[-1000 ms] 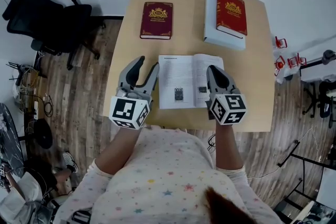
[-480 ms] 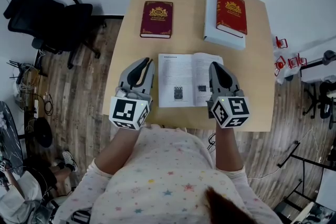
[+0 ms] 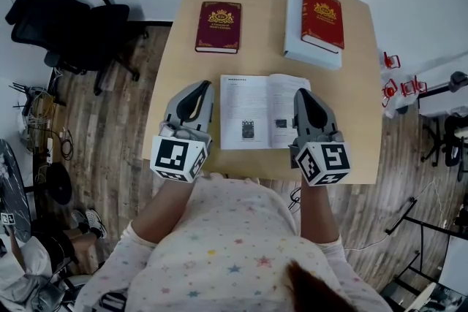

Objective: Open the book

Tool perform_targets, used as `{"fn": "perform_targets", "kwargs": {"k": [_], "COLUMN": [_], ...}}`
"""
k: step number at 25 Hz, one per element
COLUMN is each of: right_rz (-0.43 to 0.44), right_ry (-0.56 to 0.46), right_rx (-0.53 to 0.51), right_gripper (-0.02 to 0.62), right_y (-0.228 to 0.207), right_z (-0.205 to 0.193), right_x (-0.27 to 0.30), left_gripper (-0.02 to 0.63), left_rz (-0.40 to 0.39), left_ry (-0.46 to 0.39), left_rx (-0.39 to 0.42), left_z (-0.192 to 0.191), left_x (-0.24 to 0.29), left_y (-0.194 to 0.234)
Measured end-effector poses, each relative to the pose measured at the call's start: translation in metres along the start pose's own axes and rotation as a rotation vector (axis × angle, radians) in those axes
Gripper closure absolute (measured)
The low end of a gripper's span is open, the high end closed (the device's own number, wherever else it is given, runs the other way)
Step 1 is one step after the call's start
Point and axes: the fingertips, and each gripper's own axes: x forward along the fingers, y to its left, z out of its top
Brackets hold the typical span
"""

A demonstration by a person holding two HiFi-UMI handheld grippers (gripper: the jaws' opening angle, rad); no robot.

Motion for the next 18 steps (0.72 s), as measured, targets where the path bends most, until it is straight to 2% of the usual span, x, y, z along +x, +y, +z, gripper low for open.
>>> {"fn": "perform_targets", "kwargs": {"k": [11, 18], "right_rz": [-0.016, -0.029], "right_ry": [-0.045, -0.069], "right_rx": [-0.037, -0.022], "right_gripper": [0.594, 0.594], "right_y": [0.008, 0.004], "right_z": [0.017, 0.023], "right_x": [-0.004, -0.007], "left_gripper": [0.591, 0.591], "left_rz": [0.004, 0.002], "left_ry": [-0.021, -0.021], "left_rx": [0.001, 0.001], "left_z": [0.007, 0.005], "left_x": [-0.001, 0.000], "left_y": [0.002, 0.002]}}
